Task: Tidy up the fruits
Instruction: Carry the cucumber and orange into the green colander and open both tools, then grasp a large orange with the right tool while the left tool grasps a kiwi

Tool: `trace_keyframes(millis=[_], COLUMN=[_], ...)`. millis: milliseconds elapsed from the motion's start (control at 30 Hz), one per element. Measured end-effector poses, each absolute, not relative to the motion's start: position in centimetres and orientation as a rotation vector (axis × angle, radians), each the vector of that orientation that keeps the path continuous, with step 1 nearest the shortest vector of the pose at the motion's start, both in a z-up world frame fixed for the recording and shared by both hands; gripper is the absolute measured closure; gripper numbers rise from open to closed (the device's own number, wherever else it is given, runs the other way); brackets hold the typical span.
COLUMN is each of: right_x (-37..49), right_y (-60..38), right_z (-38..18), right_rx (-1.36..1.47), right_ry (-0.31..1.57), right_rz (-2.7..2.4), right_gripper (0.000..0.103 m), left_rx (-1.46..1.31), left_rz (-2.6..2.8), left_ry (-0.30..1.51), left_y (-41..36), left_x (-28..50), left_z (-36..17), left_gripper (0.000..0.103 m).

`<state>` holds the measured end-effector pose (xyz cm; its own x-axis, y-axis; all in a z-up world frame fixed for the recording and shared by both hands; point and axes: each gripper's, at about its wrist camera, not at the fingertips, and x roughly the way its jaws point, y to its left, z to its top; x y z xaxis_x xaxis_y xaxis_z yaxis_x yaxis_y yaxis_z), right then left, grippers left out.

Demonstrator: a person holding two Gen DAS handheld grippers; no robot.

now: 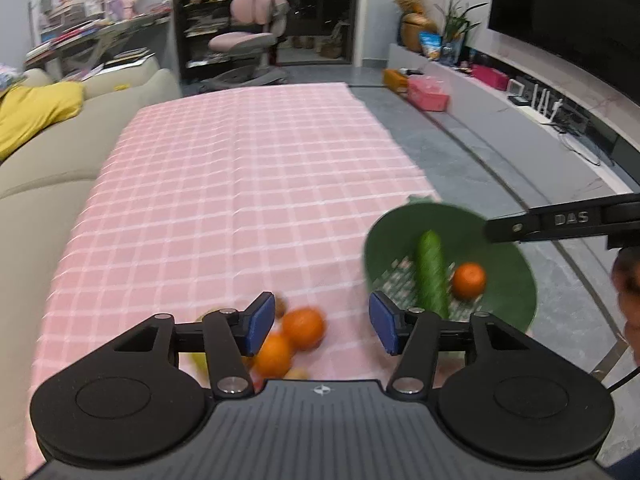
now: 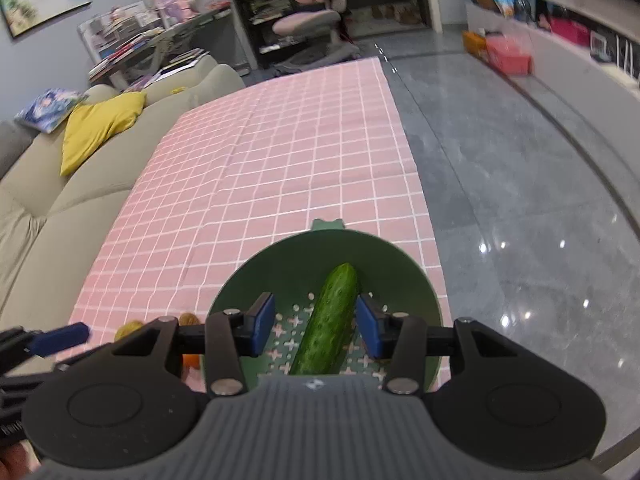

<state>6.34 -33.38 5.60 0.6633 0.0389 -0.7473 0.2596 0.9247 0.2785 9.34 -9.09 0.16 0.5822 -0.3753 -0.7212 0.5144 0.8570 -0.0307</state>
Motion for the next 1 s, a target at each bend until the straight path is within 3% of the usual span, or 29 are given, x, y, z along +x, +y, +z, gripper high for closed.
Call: trace_keyframes(millis=[433,1000], right_x=[-1.9,0.4], right_y=[-24.2,-18.2], right_z=[5.9,-0.1], right_rx=[0.282,0.214], right_ry=[0.792,0.96], right_rz=[-0.037,0.036], right_gripper=[0.06,0.06], left_rx=[0.139,0.127], left_rz=[-0.485,-0.498], left_ry=[0.866,0.941], left_y=[-0.9,1.4], left_x=[4.8,4.9], left_z=[-3.0,-7.8], left_gripper=[0.034,0.034])
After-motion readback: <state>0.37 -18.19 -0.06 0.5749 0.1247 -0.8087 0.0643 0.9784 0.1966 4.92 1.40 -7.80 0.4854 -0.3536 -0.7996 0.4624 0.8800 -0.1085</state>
